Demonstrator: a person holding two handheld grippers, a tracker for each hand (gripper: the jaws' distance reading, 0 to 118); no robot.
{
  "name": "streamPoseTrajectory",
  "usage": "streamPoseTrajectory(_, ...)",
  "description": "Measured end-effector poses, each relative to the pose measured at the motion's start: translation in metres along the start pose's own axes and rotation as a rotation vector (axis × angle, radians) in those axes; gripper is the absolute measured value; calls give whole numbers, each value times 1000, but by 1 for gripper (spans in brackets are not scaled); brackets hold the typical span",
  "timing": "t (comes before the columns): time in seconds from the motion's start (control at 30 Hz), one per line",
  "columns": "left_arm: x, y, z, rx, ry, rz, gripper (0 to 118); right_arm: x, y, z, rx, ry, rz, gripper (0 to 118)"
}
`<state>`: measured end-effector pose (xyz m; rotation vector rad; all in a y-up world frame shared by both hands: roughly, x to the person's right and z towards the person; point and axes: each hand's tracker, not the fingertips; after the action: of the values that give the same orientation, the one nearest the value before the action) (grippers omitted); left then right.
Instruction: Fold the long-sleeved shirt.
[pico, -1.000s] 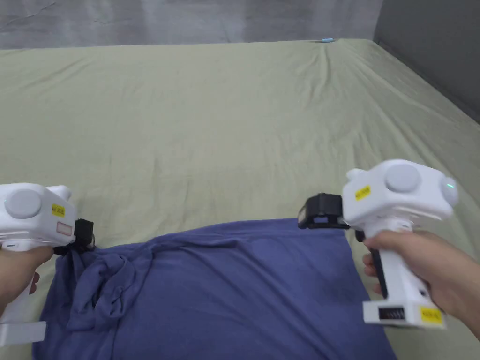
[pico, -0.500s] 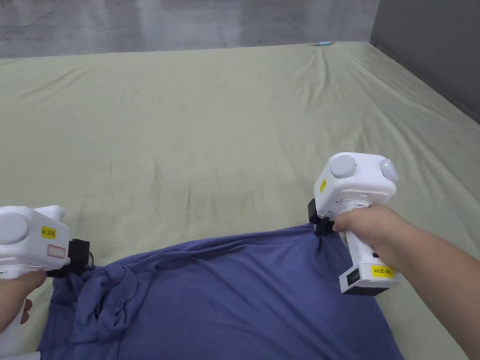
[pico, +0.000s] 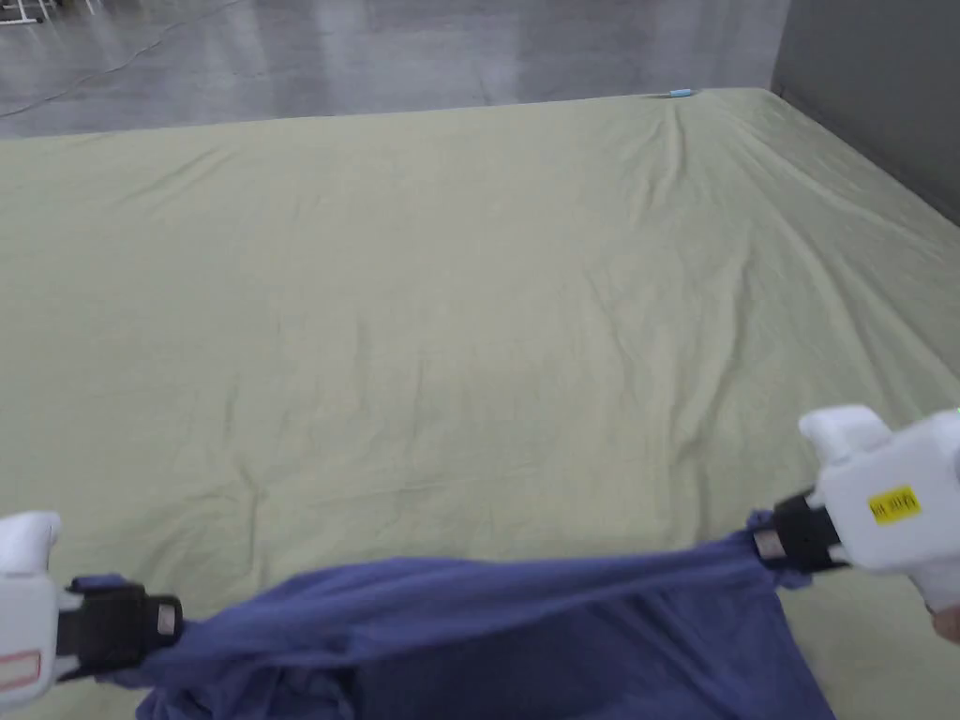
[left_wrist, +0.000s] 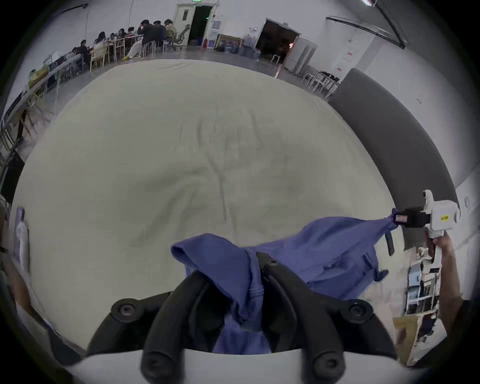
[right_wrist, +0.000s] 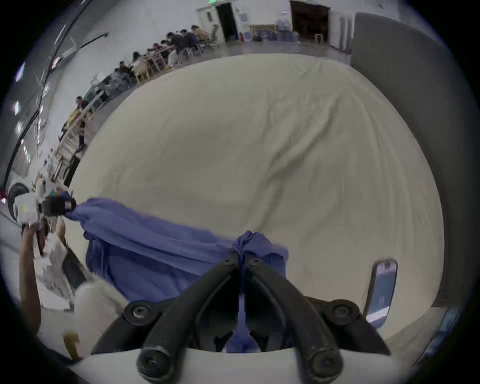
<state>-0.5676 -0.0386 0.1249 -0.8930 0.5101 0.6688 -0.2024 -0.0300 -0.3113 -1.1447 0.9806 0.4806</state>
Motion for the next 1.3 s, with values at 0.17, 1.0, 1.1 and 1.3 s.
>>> streamPoseTrajectory(0.17,-9,-67,-8,-89,18,30,13,7,-64,-24,-100,11,-5,0)
streamPoseTrajectory(1.0,-1,-102,44,133,-18,149,109,-28,-85,30,87,-60,-53,105)
streamPoseTrajectory(1.1,4,-108,62,147,-67,154,117,-46,-90,59,116,6,-106,104)
streamPoseTrajectory(1.3,7,-131,40,40,-17,114,0,-108,-109,57,173,85,-86,0)
